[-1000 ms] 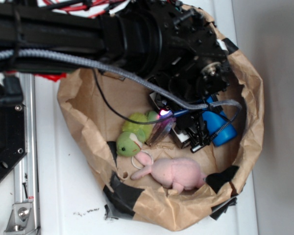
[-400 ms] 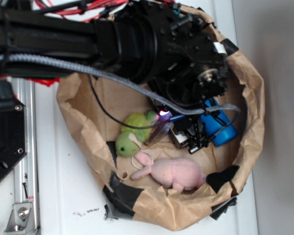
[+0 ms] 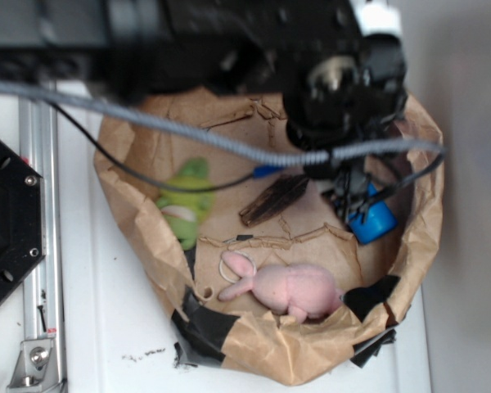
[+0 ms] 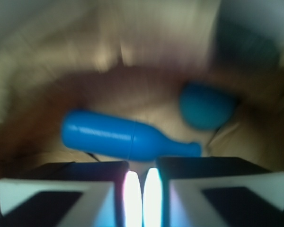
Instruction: Grab the wood chip.
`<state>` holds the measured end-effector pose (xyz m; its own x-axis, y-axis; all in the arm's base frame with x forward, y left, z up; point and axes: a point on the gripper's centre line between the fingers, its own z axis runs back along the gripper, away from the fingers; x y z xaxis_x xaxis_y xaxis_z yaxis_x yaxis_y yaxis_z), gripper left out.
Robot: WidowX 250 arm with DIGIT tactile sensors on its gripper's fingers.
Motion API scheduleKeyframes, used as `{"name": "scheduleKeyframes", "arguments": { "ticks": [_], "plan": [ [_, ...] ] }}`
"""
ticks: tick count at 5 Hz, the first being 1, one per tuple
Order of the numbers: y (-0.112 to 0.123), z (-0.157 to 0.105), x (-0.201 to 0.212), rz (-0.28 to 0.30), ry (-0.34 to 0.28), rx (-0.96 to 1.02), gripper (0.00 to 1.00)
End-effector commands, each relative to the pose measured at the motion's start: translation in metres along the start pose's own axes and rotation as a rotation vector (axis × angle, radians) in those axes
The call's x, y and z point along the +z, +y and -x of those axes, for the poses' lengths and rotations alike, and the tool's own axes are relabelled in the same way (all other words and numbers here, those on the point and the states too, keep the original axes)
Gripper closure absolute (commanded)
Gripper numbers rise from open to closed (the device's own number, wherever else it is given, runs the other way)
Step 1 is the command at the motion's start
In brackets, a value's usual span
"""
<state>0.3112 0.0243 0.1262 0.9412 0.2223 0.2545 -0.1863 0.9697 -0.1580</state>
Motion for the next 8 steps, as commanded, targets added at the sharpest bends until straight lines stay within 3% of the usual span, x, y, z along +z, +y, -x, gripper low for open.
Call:
{"name": "scheduleKeyframes", "arguments": {
  "ticks": [1,2,3,4,8],
  "plan": [
    [0.004,-0.007,0.022,0.094,-0.035,0.072,0.0],
    [0.002,0.017,-0.017,0.113,0.083,0.104,0.0],
    [0.003,0.034,-0.038,0.15,0.107,0.135,0.0],
    [-0.008,0.049,-0.059,0.173,0.168,0.16,0.0],
    [-0.032,0.073,-0.106,0.057,0.34,0.042,0.02]
  ]
}}
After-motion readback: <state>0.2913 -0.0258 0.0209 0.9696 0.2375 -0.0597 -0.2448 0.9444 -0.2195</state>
